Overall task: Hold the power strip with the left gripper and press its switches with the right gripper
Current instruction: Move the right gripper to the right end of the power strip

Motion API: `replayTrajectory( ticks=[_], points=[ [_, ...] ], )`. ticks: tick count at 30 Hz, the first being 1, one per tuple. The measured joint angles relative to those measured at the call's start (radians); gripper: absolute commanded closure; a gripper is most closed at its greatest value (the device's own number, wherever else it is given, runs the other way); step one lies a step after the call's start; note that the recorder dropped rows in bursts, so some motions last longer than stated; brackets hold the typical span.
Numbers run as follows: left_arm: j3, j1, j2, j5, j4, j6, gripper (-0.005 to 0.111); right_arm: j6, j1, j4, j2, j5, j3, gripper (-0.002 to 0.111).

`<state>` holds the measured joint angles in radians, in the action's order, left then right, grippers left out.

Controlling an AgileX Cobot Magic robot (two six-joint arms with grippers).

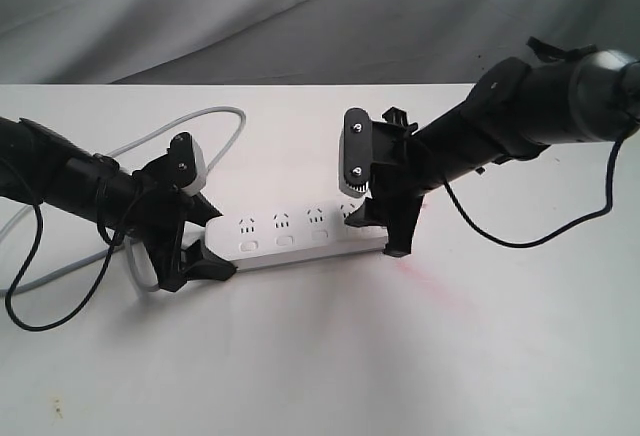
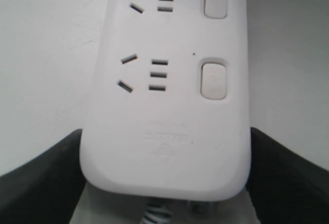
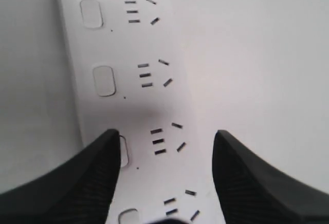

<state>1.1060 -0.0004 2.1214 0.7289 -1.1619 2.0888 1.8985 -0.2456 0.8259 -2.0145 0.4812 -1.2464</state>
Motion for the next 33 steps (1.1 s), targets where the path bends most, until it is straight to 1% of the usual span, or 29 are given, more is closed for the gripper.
replayTrajectory(
  ticks=[4, 11, 18, 33],
  points=[
    [0.000, 0.000, 0.000, 0.000, 0.000, 0.000, 0.054, -0.014, 0.028, -0.022, 0.040, 0.002, 0.000, 0.057],
    [0.000, 0.000, 0.000, 0.000, 0.000, 0.000, 0.054, -0.042, 0.080, -0.037, 0.040, 0.014, 0.001, 0.057],
    [0.000, 0.000, 0.000, 0.000, 0.000, 0.000, 0.054, -0.044, 0.081, -0.041, 0.042, -0.040, 0.057, 0.057],
    [0.000, 0.000, 0.000, 0.000, 0.000, 0.001, 0.054, -0.018, 0.081, 0.023, -0.001, -0.073, 0.057, 0.057]
  ],
)
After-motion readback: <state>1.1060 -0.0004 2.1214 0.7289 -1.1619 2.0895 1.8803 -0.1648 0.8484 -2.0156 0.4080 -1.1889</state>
